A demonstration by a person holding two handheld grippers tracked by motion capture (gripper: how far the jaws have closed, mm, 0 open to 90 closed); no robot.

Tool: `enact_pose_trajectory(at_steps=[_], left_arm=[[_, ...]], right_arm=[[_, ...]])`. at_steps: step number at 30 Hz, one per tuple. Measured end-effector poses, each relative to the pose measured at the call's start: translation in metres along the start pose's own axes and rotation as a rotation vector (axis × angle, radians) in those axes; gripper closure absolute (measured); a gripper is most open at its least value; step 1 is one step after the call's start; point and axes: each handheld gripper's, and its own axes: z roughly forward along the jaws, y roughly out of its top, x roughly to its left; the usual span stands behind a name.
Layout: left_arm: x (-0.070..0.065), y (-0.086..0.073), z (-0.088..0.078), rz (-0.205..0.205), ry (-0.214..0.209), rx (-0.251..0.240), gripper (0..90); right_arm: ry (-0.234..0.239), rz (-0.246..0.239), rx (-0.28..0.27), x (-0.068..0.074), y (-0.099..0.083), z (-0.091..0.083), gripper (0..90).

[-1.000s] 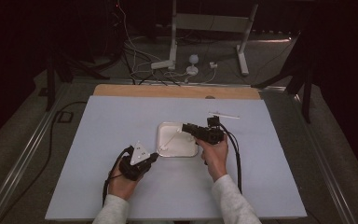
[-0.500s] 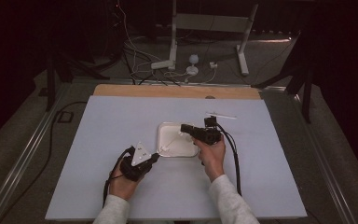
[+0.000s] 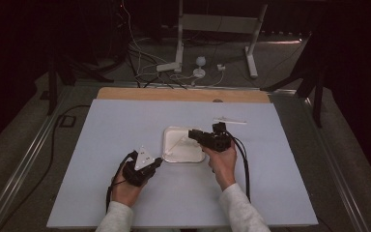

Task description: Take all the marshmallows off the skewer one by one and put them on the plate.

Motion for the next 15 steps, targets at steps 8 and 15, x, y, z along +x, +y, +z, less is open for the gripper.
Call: enact_pose_trajectory(at_steps=[8, 15], left_arm=[[0.000, 0.001, -0.001, -0.018, -0.005, -0.016, 90.0], [0.000, 0.005, -0.001, -0.040, -0.009, -0.043, 90.0]], right_arm=[[0.004, -0.043, 0.031, 0.005, -0.003, 0.002, 61.4], [0.068, -0.081, 0.060, 0.019, -0.009, 0.007, 50.9]])
